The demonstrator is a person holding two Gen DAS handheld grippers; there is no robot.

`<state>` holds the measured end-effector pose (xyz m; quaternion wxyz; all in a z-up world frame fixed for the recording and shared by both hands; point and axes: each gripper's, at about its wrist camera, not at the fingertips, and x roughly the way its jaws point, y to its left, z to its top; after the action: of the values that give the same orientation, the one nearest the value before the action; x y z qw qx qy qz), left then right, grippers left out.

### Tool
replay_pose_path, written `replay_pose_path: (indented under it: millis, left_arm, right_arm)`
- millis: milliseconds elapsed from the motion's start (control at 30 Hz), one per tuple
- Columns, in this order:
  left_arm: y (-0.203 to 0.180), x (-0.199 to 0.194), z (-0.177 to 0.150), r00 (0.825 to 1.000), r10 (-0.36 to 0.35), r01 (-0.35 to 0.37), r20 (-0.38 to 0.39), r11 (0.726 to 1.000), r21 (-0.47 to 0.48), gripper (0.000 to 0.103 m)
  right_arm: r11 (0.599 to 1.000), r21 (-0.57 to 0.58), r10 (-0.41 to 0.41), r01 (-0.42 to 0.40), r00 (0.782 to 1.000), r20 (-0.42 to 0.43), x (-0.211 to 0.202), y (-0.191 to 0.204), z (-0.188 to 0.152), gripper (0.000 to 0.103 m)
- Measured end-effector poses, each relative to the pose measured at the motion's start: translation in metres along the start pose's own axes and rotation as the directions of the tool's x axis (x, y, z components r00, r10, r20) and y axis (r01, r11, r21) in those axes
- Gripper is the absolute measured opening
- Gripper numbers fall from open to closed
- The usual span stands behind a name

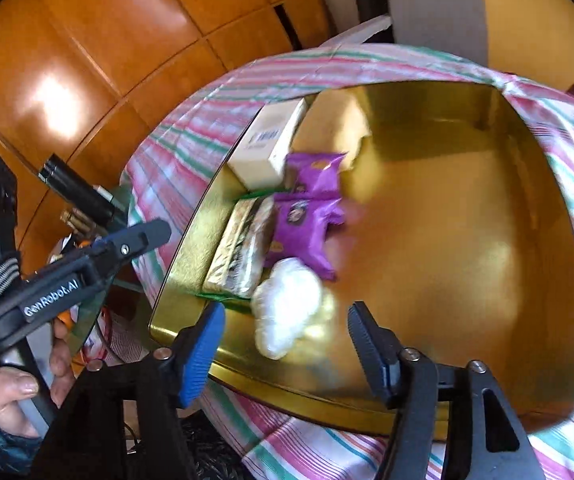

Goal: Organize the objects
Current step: 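Carry the plastic-wrapped bundle into the gold tray and release it with the right gripper, then move the left gripper to the yellow sponge and grasp it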

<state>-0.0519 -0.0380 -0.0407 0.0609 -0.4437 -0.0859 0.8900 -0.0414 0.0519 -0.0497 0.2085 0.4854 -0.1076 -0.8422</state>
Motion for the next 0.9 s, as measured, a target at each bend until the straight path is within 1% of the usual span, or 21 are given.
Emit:
replay_pose_path:
  millis: [33, 167, 300, 367, 467, 600, 667, 700, 733, 767, 833, 867, 900]
  left_arm:
    - [-0.002, 0.0, 0.0, 1.0, -0.002, 0.002, 0.0, 1.0, 0.006, 0.038]
    - [-0.012, -0.004, 0.0, 1.0, -0.015, 0.014, 0.004, 0.999, 0.034, 0.038]
    - [-0.025, -0.005, 0.001, 1.0, -0.03, 0.03, 0.002, 0.997, 0.067, 0.038]
    - [-0.035, -0.005, 0.002, 0.999, -0.039, 0.038, 0.002, 0.995, 0.092, 0.038]
    - [-0.051, -0.005, 0.004, 0.999, -0.053, 0.053, -0.004, 0.99, 0.129, 0.038]
    - [-0.079, -0.004, 0.008, 0.997, -0.08, 0.081, -0.01, 0.979, 0.185, 0.038]
    - [-0.094, -0.004, 0.01, 0.995, -0.099, 0.1, -0.016, 0.972, 0.215, 0.038]
    - [-0.103, -0.003, 0.011, 0.994, -0.109, 0.11, -0.019, 0.967, 0.231, 0.038]
    - [-0.113, -0.003, 0.012, 0.993, -0.118, 0.12, -0.023, 0.961, 0.248, 0.038]
    - [-0.124, -0.003, 0.013, 0.991, -0.128, 0.13, -0.026, 0.954, 0.269, 0.038]
    - [-0.146, -0.002, 0.014, 0.987, -0.154, 0.158, -0.037, 0.939, 0.306, 0.038]
    - [-0.16, -0.001, 0.015, 0.985, -0.169, 0.175, -0.045, 0.929, 0.326, 0.038]
    - [-0.171, -0.001, 0.016, 0.982, -0.182, 0.189, -0.053, 0.921, 0.341, 0.038]
  right_arm:
    - [1.0, 0.01, -0.007, 0.007, 1.0, 0.011, -0.006, -0.004, -0.001, 0.069]
    - [0.998, 0.055, -0.047, 0.044, 0.997, 0.068, -0.035, -0.024, 0.0, 0.069]
    - [0.989, 0.119, -0.108, 0.092, 0.984, 0.141, -0.075, -0.053, 0.0, 0.073]
    - [0.979, 0.154, -0.156, 0.13, 0.973, 0.171, -0.101, -0.075, -0.002, 0.075]
    - [0.957, 0.215, -0.238, 0.194, 0.95, 0.2, -0.132, -0.109, -0.006, 0.076]
    - [0.901, 0.31, -0.375, 0.305, 0.906, 0.196, -0.174, -0.162, -0.018, 0.077]
    - [0.852, 0.378, -0.454, 0.362, 0.871, 0.187, -0.195, -0.196, -0.029, 0.078]
    - [0.812, 0.428, -0.506, 0.397, 0.844, 0.177, -0.206, -0.215, -0.037, 0.078]
    - [0.774, 0.473, -0.547, 0.42, 0.821, 0.167, -0.216, -0.233, -0.043, 0.078]
    - [0.728, 0.532, -0.587, 0.433, 0.794, 0.157, -0.228, -0.252, -0.053, 0.078]
    - [0.614, 0.664, -0.657, 0.427, 0.743, 0.13, -0.249, -0.288, -0.078, 0.078]
    - [0.547, 0.726, -0.687, 0.417, 0.719, 0.105, -0.257, -0.302, -0.09, 0.078]
    - [0.472, 0.787, -0.708, 0.397, 0.703, 0.07, -0.265, -0.315, -0.102, 0.078]
